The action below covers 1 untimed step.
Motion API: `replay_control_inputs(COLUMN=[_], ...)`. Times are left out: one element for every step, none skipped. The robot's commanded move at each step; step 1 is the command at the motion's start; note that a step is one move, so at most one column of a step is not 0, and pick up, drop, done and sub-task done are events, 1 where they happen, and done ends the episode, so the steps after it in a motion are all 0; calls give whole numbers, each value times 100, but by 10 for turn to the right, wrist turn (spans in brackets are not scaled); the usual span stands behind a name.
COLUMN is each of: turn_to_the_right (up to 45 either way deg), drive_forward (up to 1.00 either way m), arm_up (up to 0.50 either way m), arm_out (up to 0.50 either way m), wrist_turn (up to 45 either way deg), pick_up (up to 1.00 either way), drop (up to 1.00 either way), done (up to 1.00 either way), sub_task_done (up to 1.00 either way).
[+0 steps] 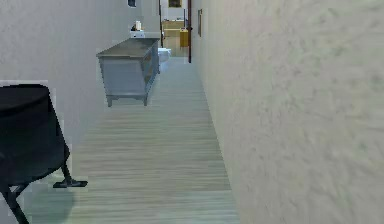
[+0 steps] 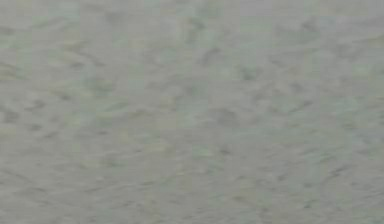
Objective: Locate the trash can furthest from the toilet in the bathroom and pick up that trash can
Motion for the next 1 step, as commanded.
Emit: replay_control_inputs(turn_to_the_right=[-60], drive_forward=[0], arm_up=[0], arm_out=[0], wrist_turn=[0], pick_up=[0], drop=[0], done=[0], sub_task_done=[0])
